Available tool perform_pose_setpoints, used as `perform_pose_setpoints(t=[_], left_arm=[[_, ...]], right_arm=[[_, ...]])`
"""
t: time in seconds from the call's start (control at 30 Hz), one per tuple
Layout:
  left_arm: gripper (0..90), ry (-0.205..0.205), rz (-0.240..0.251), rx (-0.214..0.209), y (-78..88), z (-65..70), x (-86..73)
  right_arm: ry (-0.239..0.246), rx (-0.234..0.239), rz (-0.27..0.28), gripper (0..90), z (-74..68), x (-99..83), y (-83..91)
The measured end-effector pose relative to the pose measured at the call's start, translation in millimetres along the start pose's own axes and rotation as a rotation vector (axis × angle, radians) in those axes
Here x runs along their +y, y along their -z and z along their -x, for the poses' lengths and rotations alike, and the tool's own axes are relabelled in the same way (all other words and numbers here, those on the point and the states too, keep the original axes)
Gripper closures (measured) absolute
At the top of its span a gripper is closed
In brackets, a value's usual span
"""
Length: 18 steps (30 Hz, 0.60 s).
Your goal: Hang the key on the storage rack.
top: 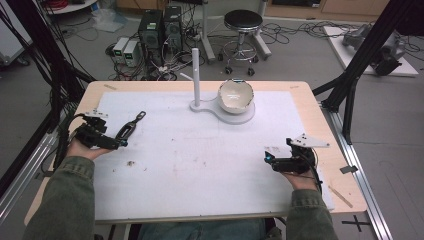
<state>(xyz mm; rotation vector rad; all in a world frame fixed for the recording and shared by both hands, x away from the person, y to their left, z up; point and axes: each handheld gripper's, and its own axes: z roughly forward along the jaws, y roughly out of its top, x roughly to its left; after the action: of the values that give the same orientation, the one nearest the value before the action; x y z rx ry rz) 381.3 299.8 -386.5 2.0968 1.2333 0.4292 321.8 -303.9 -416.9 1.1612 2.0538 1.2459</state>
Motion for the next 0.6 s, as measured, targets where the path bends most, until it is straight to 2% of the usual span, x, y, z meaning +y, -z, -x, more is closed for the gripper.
perform_pose_setpoints(t=[0.13, 0.2, 0.27, 0.37, 0.43, 0.6], left_arm=[[2.2, -0.015, -0.008, 0.007, -1.6, -1.9, 11.4], [2.2, -0.004, 0.016, -0.001, -3.4, -3.7, 14.8], [2.2, -0.004, 0.020, 0.008, -6.3, -6.1, 17.1], [2.2, -0.009, -0.005, 0.011, -13.7, -6.7, 21.5], [2.2, -0.032, -0.022, 0.016, -17.5, -5.9, 25.7], [2.3, -0.050, -0.043, 0.016, -23.7, -6.2, 38.9]], right_arm=[[-0.004, -0.001, -0.005, 0.6, 0.7, -0.1, 0.2], [-0.004, -0.003, -0.006, 0.5, 0.7, -0.2, -0.6], [-0.002, -0.003, -0.007, 0.6, 0.6, -0.3, -0.8], [0.002, -0.005, -0.010, 0.6, 0.2, -0.4, -1.5], [0.003, -0.008, -0.012, 0.6, 0.5, -0.2, -1.7], [0.003, -0.016, -0.012, 0.6, 1.3, 0.0, -2.2]])
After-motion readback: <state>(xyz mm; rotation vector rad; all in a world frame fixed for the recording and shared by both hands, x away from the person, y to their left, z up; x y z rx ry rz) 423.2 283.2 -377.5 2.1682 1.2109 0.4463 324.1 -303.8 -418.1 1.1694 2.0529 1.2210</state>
